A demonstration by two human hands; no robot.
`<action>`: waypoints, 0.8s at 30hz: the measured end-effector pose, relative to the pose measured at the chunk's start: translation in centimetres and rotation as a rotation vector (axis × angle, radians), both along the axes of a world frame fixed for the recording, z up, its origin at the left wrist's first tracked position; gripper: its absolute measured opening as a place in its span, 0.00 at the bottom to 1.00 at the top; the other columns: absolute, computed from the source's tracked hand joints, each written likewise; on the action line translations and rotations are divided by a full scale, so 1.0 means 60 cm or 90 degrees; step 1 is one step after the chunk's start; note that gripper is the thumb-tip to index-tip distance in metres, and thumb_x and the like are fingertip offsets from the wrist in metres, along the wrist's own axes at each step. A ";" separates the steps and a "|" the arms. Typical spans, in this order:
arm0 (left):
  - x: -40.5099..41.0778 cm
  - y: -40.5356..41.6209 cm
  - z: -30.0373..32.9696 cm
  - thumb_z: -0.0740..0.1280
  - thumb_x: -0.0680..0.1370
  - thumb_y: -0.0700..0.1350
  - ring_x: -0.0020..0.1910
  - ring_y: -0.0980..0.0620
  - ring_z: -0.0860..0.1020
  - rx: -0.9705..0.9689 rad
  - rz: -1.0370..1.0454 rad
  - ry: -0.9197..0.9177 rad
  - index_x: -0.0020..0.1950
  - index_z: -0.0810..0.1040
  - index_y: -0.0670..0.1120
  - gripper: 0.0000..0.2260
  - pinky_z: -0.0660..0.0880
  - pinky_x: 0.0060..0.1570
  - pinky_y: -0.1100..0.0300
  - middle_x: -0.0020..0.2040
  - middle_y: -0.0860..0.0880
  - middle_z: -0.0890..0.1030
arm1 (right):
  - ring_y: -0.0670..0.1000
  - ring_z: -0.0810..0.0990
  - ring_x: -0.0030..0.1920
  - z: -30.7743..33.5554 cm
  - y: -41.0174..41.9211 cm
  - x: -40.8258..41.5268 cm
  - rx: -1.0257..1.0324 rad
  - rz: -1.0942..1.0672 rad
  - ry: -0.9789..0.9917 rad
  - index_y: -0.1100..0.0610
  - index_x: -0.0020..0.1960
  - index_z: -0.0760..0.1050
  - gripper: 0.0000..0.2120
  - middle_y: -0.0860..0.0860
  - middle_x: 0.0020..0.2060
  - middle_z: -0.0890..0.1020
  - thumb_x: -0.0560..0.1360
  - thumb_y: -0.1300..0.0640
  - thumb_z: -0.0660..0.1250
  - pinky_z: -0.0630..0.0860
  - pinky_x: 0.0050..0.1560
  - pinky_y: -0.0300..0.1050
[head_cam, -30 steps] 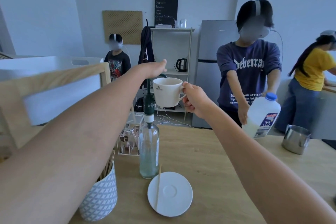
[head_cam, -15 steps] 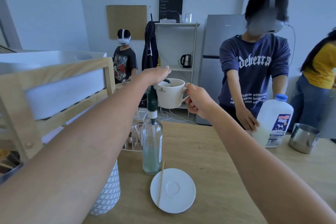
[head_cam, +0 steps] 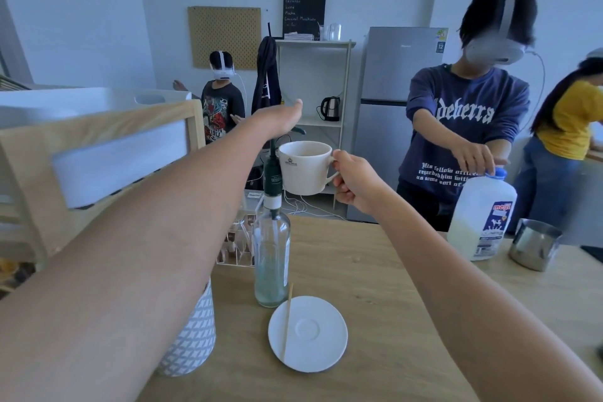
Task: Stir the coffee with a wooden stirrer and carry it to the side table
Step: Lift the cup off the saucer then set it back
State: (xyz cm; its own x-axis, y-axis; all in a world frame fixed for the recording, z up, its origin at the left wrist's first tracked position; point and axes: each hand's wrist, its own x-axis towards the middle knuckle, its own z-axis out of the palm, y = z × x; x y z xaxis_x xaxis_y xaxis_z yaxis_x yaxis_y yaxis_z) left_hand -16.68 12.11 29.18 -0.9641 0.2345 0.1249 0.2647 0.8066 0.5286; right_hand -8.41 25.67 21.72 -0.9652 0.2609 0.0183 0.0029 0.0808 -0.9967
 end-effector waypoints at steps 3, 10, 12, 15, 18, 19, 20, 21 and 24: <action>0.028 0.000 0.019 0.39 0.82 0.58 0.67 0.45 0.68 0.058 -0.042 0.048 0.58 0.75 0.43 0.30 0.58 0.70 0.48 0.70 0.37 0.70 | 0.47 0.58 0.24 0.000 -0.004 0.003 -0.006 -0.003 -0.001 0.54 0.35 0.67 0.16 0.52 0.27 0.65 0.80 0.52 0.53 0.55 0.24 0.36; 0.020 -0.029 0.033 0.49 0.79 0.56 0.54 0.27 0.74 0.292 -0.012 0.197 0.28 0.60 0.49 0.21 0.72 0.57 0.41 0.43 0.30 0.76 | 0.47 0.57 0.23 -0.007 -0.011 0.016 -0.023 -0.002 0.000 0.54 0.34 0.67 0.16 0.51 0.26 0.65 0.79 0.53 0.53 0.55 0.23 0.36; 0.011 -0.040 0.023 0.51 0.77 0.54 0.57 0.31 0.75 0.381 0.047 0.122 0.32 0.66 0.48 0.17 0.72 0.57 0.45 0.59 0.29 0.75 | 0.47 0.57 0.23 -0.010 -0.011 0.019 -0.027 0.002 -0.004 0.54 0.34 0.67 0.16 0.51 0.26 0.64 0.80 0.53 0.52 0.55 0.23 0.36; -0.012 -0.068 -0.006 0.55 0.66 0.57 0.60 0.39 0.76 0.438 0.086 0.016 0.62 0.75 0.44 0.29 0.72 0.62 0.44 0.65 0.38 0.75 | 0.47 0.57 0.24 -0.016 -0.015 0.028 -0.032 0.003 -0.008 0.55 0.34 0.66 0.16 0.51 0.26 0.64 0.80 0.53 0.52 0.55 0.24 0.37; 0.050 -0.078 -0.036 0.56 0.75 0.52 0.51 0.47 0.76 0.511 0.131 -0.094 0.72 0.65 0.49 0.25 0.78 0.46 0.52 0.62 0.45 0.73 | 0.47 0.57 0.24 -0.022 -0.016 0.031 -0.042 0.008 -0.005 0.55 0.34 0.66 0.16 0.51 0.26 0.65 0.79 0.52 0.53 0.55 0.23 0.36; 0.064 -0.077 -0.050 0.55 0.78 0.50 0.48 0.47 0.76 0.519 0.132 -0.140 0.68 0.69 0.45 0.20 0.77 0.42 0.53 0.59 0.44 0.74 | 0.47 0.57 0.25 -0.026 -0.018 0.034 -0.044 0.010 -0.007 0.54 0.34 0.66 0.16 0.51 0.26 0.65 0.79 0.52 0.53 0.55 0.23 0.36; 0.074 -0.076 -0.066 0.53 0.79 0.50 0.46 0.47 0.77 0.520 0.123 -0.197 0.61 0.72 0.42 0.17 0.76 0.43 0.52 0.56 0.43 0.75 | 0.47 0.57 0.25 -0.032 -0.019 0.039 -0.045 0.013 -0.011 0.54 0.34 0.66 0.16 0.51 0.26 0.65 0.79 0.52 0.54 0.55 0.24 0.36; 0.081 -0.074 -0.078 0.52 0.80 0.51 0.47 0.45 0.77 0.517 0.107 -0.247 0.54 0.74 0.40 0.17 0.76 0.47 0.51 0.53 0.42 0.76 | 0.47 0.57 0.24 -0.033 -0.019 0.039 -0.049 0.016 -0.012 0.54 0.34 0.66 0.16 0.51 0.27 0.65 0.79 0.52 0.54 0.55 0.24 0.36; 0.103 -0.066 -0.109 0.51 0.81 0.55 0.46 0.44 0.78 0.551 0.093 -0.304 0.44 0.74 0.39 0.22 0.76 0.57 0.47 0.46 0.41 0.78 | 0.47 0.57 0.24 -0.048 -0.021 0.051 -0.054 0.026 -0.019 0.54 0.33 0.66 0.15 0.50 0.27 0.64 0.78 0.53 0.54 0.55 0.22 0.34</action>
State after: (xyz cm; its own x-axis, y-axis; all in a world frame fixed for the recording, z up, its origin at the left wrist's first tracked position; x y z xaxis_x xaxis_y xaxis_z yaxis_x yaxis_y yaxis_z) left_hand -10.49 8.14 22.66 -0.9700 0.1207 -0.2111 -0.1996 0.1008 0.9747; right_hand -5.37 24.39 18.86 -0.9747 0.2214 -0.0313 0.0315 -0.0025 -0.9995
